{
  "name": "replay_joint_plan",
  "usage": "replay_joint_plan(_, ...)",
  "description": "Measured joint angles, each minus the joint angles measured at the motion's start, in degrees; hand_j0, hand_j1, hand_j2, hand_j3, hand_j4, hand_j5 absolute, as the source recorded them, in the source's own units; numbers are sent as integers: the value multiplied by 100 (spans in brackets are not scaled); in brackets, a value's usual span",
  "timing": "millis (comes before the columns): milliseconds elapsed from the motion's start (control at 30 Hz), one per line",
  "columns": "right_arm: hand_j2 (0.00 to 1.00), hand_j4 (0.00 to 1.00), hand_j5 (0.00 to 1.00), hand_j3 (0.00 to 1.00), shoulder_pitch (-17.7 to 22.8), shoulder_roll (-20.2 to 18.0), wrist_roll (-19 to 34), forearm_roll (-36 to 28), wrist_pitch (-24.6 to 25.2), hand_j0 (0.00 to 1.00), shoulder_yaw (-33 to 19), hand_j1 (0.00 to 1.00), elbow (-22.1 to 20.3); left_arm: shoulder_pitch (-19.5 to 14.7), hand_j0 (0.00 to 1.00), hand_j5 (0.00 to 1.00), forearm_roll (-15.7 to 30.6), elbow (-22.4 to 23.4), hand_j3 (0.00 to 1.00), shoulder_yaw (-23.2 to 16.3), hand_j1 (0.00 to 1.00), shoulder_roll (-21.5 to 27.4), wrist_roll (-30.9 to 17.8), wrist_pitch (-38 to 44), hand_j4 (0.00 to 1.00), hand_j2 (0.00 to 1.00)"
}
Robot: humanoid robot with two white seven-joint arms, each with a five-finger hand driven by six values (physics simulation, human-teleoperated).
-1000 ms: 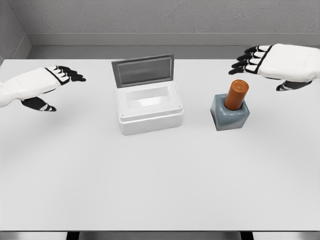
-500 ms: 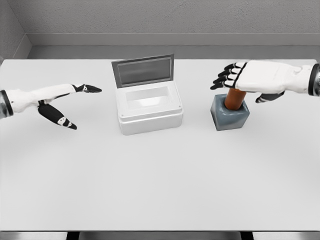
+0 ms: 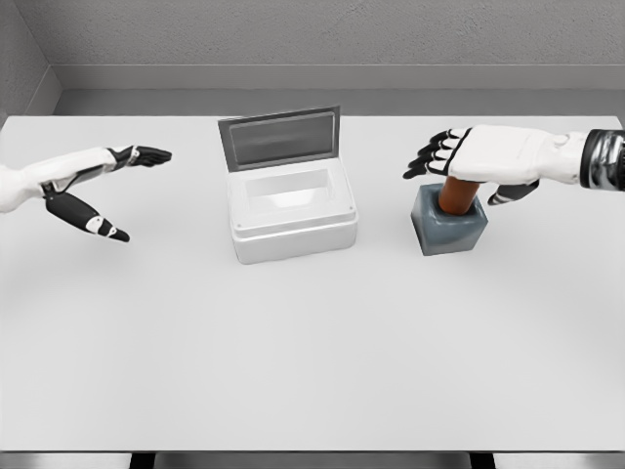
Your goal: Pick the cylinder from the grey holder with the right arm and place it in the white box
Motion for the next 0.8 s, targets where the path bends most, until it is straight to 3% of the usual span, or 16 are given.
replay_joint_plan(267, 100, 100, 100, 100, -35, 88, 0, 46, -14, 100, 25, 100, 218, 88, 100, 100, 500, 163, 100, 0, 100, -177, -3, 352, 100, 100)
replay_joint_plan(800, 100, 100, 100, 100, -88, 207, 0, 95, -18, 100, 121, 100, 408, 149, 100, 100, 575, 176, 100, 0, 100, -222, -3, 423, 100, 100)
